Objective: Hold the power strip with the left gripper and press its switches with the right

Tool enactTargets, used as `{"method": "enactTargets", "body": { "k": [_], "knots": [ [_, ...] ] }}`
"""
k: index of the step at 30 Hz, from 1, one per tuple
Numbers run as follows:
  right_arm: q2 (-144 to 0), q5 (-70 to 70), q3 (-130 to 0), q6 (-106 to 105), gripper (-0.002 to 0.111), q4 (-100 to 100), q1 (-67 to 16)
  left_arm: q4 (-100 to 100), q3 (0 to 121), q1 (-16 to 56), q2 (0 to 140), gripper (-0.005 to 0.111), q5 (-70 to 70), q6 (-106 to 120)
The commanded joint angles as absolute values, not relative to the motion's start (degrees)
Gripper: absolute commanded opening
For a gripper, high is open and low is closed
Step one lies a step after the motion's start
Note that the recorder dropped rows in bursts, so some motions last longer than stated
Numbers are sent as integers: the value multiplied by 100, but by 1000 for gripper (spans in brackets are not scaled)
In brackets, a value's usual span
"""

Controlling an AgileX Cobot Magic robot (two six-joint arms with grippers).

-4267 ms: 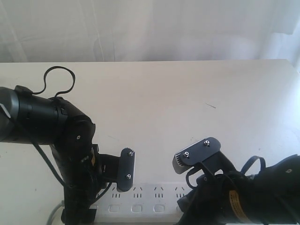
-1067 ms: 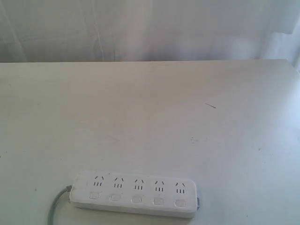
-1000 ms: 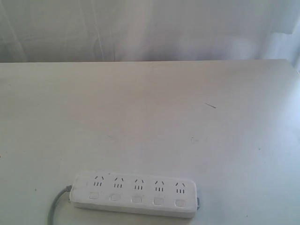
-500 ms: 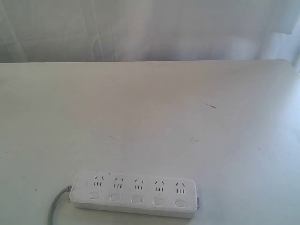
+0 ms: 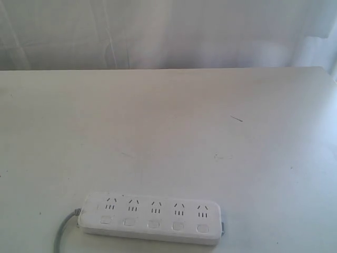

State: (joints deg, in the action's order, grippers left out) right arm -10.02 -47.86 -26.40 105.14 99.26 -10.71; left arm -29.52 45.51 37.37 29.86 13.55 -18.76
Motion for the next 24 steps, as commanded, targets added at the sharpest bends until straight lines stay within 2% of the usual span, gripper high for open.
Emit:
{"method": "enactTargets", "body": {
  "k": [1,5,9,17,19,21,22,24],
  "knots": [
    [-808,-4892,-2663,10531,0,9995,-979,-3273,4447,3647,1610,0,2491,-1978],
    [-751,-4916,-2663,10531,0,9995,-979,-3147,4366,3017,527,0,3097,-2020],
    [-751,-4941,-2663,10531,0,9995,-979,-2840,3964,2406,220,0,3075,-2020],
    [-751,-4941,-2663,10531,0,9995,-979,-1013,2531,1654,211,0,1179,-1906],
    [-751,-4355,-2663,10531,0,9995,-979,-1035,2269,1630,211,0,1166,-1817],
    [-751,-3031,-2663,10531,0,9995,-979,-1035,1966,1630,211,0,1067,-1681],
    [-751,-1760,-2663,10508,0,9995,-979,-1035,1728,1630,211,0,860,-1675],
    [-751,-110,-2652,10275,0,9995,-955,-843,1441,1630,211,0,398,-1716]
  ]
}}
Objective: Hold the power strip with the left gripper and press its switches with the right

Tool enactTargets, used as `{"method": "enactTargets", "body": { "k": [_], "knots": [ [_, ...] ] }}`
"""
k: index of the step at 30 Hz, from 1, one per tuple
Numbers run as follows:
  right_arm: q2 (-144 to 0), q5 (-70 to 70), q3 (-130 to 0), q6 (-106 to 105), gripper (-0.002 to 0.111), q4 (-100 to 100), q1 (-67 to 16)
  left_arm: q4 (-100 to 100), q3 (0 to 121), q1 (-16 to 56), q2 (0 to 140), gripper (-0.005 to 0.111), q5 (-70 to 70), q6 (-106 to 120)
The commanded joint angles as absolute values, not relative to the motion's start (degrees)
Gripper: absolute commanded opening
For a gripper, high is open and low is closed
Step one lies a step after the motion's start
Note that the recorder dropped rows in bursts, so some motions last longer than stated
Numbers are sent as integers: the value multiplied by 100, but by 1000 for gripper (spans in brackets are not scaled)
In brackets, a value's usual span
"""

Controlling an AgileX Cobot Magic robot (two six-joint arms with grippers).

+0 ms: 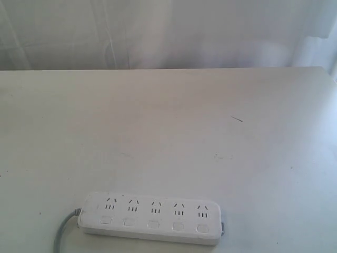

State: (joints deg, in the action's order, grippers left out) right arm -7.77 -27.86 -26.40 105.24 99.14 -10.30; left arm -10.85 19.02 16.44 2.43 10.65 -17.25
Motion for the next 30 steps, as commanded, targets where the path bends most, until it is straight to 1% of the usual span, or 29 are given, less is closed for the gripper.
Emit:
{"method": "enactTargets", "body": {
  "k": [1,4,6,9,13,21,25,30],
  "knots": [
    [-694,158,-2586,10262,0,9995,-896,-758,1313,1630,211,0,325,-1716],
    [-425,-460,-2293,10259,0,9995,-690,-676,1055,1630,211,0,238,-1805],
    [-148,-153,-2005,10112,0,9995,-559,-676,983,1630,211,0,130,-1821],
    [0,873,-1492,9226,0,9995,-289,-676,983,1630,211,0,92,-1821],
    [0,950,-1192,8678,0,9995,-226,-676,983,1630,221,0,106,-1821],
    [0,114,-469,8494,0,9995,-226,-665,983,1630,230,0,115,-1821],
    [0,102,-12,8494,0,9995,-218,-665,983,1630,230,0,115,-1821],
    [0,37,0,8517,0,9995,-218,-665,953,1630,248,0,137,-1821]
  ]
}}
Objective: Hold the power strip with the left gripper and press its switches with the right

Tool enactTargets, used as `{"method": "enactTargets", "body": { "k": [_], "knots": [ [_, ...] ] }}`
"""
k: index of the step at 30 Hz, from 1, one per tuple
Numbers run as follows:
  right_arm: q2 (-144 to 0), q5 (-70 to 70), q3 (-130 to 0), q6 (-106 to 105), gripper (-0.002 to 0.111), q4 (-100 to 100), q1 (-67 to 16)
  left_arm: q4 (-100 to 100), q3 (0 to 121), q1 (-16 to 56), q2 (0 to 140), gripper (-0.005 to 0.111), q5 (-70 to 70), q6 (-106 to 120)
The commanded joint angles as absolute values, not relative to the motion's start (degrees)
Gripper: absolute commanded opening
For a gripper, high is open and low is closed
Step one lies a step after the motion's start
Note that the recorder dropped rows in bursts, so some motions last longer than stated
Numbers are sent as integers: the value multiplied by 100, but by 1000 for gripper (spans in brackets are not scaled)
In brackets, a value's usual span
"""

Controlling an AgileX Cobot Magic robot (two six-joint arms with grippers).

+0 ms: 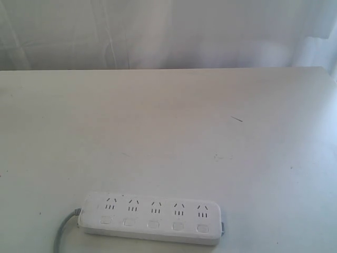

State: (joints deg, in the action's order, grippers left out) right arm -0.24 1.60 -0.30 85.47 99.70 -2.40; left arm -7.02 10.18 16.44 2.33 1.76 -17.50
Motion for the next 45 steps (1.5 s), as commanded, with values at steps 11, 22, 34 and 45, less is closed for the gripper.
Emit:
{"method": "enactTargets", "body": {
  "k": [11,22,34,45],
  "knots": [
    [0,280,0,8518,0,9995,-218,-652,0,1630,390,0,-245,-1808],
    [0,280,0,8518,0,9995,-218,-817,0,1630,390,0,272,-1331],
    [0,304,0,8518,0,9995,-218,-90,0,226,0,0,859,-1363],
    [0,291,0,8518,0,9995,-218,1214,0,-580,0,0,1199,-716]
  ]
}}
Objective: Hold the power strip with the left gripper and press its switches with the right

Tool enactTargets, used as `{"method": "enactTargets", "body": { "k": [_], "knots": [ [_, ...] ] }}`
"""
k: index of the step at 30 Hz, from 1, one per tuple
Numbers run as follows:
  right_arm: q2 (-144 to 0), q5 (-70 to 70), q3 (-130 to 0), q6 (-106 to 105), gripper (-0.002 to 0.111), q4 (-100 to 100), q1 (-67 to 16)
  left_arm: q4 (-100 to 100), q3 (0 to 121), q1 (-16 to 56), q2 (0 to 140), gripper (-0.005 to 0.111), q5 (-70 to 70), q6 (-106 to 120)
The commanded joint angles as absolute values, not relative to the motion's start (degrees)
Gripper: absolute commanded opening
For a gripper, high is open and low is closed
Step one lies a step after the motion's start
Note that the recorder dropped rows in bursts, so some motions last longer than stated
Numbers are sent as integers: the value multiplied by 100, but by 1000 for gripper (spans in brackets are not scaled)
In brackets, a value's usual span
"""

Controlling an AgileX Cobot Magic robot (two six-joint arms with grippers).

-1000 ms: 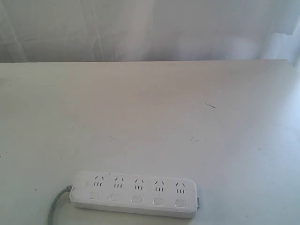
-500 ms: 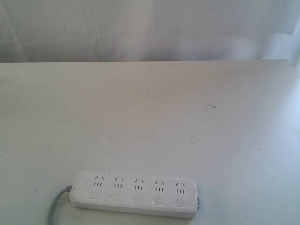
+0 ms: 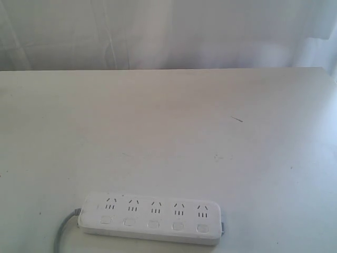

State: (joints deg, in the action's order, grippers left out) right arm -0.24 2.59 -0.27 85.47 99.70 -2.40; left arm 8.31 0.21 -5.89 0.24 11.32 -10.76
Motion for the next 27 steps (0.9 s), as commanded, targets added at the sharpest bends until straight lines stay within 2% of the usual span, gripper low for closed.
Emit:
{"method": "enactTargets", "body": {
  "k": [1,7,27],
  "knots": [
    [0,291,0,8518,0,9995,-218,1289,0,-566,0,0,1199,-608],
    [0,291,0,8518,0,9995,-218,1506,0,-490,0,0,1065,-67],
    [0,290,0,8518,0,9995,-218,1886,0,-490,0,0,1354,-411]
  ]
}}
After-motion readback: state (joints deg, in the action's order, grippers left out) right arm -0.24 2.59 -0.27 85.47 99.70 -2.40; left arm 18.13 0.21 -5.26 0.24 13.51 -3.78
